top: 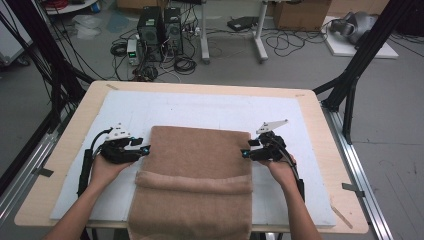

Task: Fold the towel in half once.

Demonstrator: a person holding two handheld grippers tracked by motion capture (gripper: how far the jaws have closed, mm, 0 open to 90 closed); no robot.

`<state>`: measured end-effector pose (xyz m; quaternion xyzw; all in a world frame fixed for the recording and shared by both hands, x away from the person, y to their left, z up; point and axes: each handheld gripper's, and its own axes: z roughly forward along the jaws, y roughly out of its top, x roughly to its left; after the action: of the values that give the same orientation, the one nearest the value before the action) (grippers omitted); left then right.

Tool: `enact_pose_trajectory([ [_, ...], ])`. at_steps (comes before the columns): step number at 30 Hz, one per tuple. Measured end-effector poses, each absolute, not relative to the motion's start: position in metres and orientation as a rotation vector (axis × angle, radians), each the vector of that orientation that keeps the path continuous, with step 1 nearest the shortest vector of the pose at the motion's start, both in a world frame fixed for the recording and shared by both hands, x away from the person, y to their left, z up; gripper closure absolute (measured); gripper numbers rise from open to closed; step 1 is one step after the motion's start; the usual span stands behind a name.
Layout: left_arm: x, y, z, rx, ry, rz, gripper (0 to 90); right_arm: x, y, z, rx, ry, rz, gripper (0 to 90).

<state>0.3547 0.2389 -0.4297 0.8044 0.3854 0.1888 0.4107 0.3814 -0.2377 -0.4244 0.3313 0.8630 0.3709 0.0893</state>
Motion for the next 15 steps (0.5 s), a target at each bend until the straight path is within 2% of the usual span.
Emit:
enact_pose_trajectory([
  [4, 0.366, 0.237, -0.438, 2.007, 1.011, 0.46, 43.7, 0.388, -0.239, -0.435, 1.056, 2.556, 1.06, 34.5],
  [7, 0.374, 0.238, -0.446, 1.995, 1.059, 0.432, 43.9, 0.391, -0.241, -0.438, 1.091, 2.544, 1.058, 34.8],
  [9, 0.376, 0.237, -0.451, 1.994, 1.063, 0.403, 47.6, 0.393, -0.242, -0.441, 1.102, 2.539, 1.075, 37.2],
  [12, 0.376, 0.234, -0.45, 1.996, 1.052, 0.409, 52.7, 0.395, -0.238, -0.441, 1.072, 2.547, 1.08, 48.8],
  [15, 0.377, 0.231, -0.451, 1.984, 1.038, 0.385, 65.8, 0.398, -0.232, -0.441, 1.027, 2.605, 1.14, 72.9],
])
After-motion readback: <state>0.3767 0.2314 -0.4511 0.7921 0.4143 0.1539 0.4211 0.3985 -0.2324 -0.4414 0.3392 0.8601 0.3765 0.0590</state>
